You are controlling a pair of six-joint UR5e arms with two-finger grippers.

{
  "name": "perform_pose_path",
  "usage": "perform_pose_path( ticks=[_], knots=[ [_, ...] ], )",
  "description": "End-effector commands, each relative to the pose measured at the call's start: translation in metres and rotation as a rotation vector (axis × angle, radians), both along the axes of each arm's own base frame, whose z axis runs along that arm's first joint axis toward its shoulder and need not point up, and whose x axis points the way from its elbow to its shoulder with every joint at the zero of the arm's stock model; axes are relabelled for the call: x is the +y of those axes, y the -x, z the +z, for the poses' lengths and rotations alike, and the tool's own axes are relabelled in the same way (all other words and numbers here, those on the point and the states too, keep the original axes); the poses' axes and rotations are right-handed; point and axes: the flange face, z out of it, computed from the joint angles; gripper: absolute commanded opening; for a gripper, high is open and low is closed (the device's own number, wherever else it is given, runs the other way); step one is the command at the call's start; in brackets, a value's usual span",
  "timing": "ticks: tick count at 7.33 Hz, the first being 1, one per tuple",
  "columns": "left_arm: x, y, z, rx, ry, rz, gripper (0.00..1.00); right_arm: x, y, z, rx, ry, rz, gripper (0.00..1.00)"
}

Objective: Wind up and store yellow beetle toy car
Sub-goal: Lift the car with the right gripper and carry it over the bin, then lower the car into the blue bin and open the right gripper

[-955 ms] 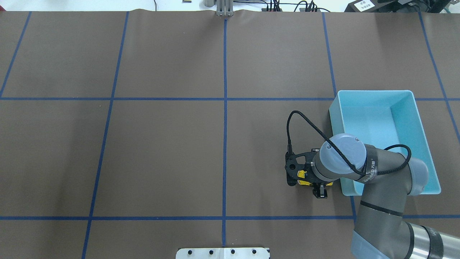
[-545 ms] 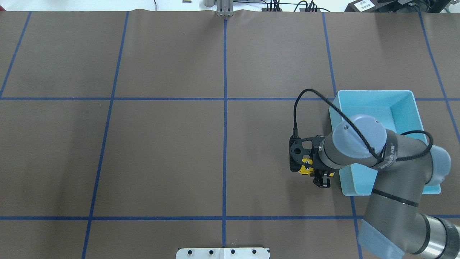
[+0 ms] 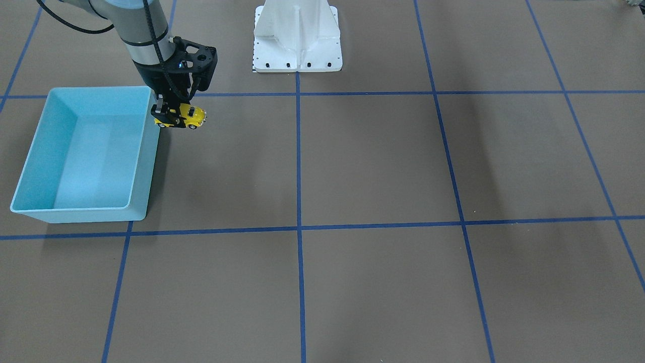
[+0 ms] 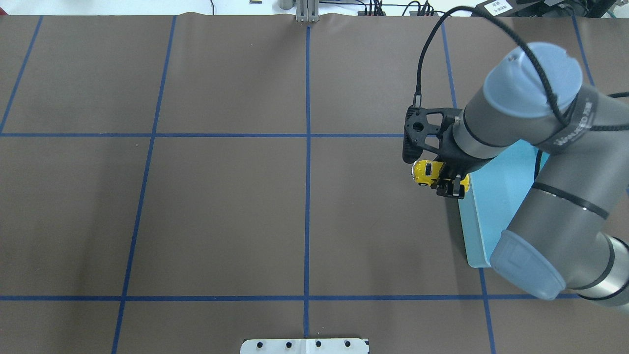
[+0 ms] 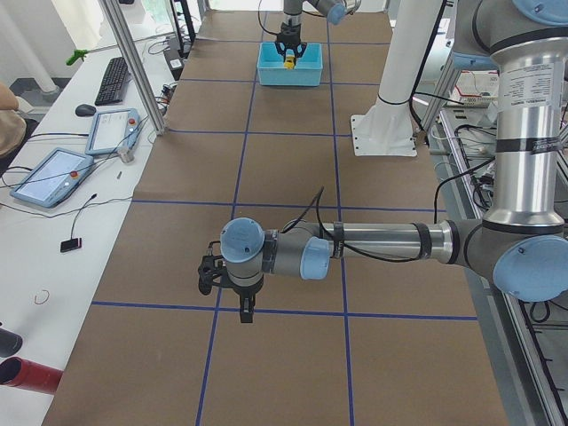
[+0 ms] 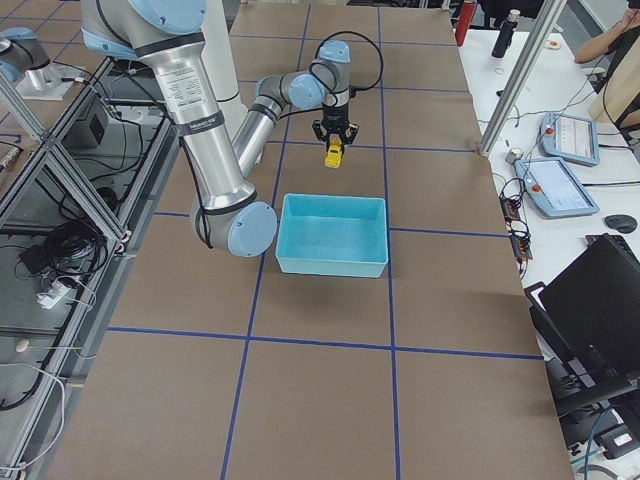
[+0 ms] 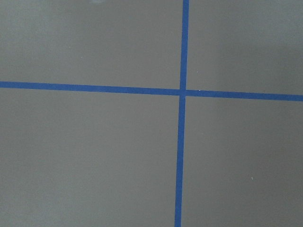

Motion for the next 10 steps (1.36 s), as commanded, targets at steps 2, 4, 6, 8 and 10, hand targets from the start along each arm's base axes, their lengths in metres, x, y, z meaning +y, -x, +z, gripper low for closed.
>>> perform_pose_path(
  ticks=[2, 4, 6, 8, 10],
  knots=[
    [0.000, 0.000, 0.000, 0.000, 0.000, 0.000, 1.00, -0.036, -0.078, 0.030, 0.083, -0.087, -0.137, 0.00],
    [0.000, 0.000, 0.000, -0.001, 0.000, 0.000, 1.00, -0.029, -0.086, 0.098, 0.126, -0.095, -0.200, 0.00],
    [0.000, 0.000, 0.000, -0.001, 0.000, 0.000, 1.00, -0.048, -0.069, 0.153, 0.102, -0.116, -0.188, 0.00],
    [0.000, 0.000, 0.000, -0.001, 0.000, 0.000, 1.00, -0.050, -0.063, 0.183, 0.117, -0.085, -0.187, 0.00],
    [0.000, 0.000, 0.000, 0.000, 0.000, 0.000, 1.00, -0.048, -0.040, 0.232, 0.087, -0.074, -0.160, 0.00]
  ],
)
